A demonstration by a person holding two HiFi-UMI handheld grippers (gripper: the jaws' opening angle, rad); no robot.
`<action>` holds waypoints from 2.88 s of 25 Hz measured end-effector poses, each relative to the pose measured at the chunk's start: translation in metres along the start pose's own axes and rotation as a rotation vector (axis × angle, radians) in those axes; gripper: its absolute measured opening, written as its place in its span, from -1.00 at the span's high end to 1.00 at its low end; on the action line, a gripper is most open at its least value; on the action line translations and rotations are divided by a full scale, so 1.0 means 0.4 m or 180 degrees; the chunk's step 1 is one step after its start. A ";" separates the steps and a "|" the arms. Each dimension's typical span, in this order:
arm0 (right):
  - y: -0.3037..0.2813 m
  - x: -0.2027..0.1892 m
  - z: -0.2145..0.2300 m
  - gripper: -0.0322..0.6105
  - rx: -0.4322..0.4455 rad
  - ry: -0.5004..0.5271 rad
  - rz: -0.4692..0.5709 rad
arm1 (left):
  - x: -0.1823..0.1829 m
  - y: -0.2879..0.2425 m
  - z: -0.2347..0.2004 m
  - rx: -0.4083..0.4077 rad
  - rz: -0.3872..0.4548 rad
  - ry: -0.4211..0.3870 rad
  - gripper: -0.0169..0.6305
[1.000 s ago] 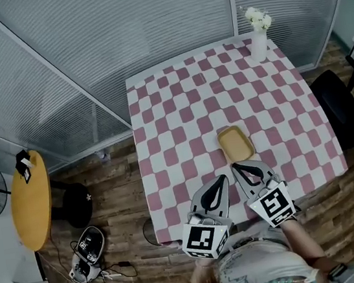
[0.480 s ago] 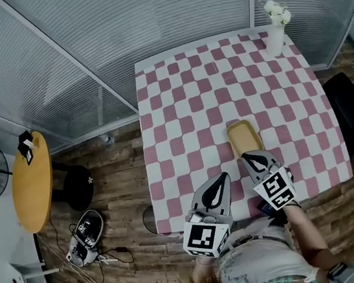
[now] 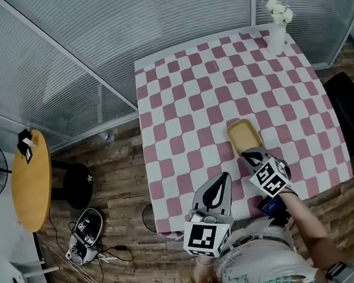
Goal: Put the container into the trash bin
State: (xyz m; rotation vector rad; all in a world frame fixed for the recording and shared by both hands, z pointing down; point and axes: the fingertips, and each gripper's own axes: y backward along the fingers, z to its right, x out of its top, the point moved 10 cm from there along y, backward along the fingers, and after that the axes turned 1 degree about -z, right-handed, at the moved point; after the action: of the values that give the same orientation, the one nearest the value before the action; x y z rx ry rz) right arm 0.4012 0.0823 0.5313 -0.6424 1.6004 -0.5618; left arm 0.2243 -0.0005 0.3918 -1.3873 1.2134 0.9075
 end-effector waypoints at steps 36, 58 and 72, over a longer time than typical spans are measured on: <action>-0.199 -0.111 -0.020 0.84 0.0459 0.0682 -0.1138 | -0.003 0.024 -0.012 0.0089 0.0024 0.0017 0.93; 0.079 0.075 0.064 0.84 0.0209 -0.0212 0.0273 | 0.008 0.019 0.005 -0.0001 0.0121 -0.0080 0.93; 0.304 0.243 0.022 0.84 0.0106 -0.0083 0.1248 | 0.040 0.014 0.011 0.0084 0.0316 -0.0102 0.93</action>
State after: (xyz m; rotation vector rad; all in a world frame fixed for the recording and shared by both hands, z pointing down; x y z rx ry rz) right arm 0.3910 0.1036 0.3771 -0.2962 1.6341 -0.2869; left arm 0.2227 0.0009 0.3746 -1.2961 1.2747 0.9756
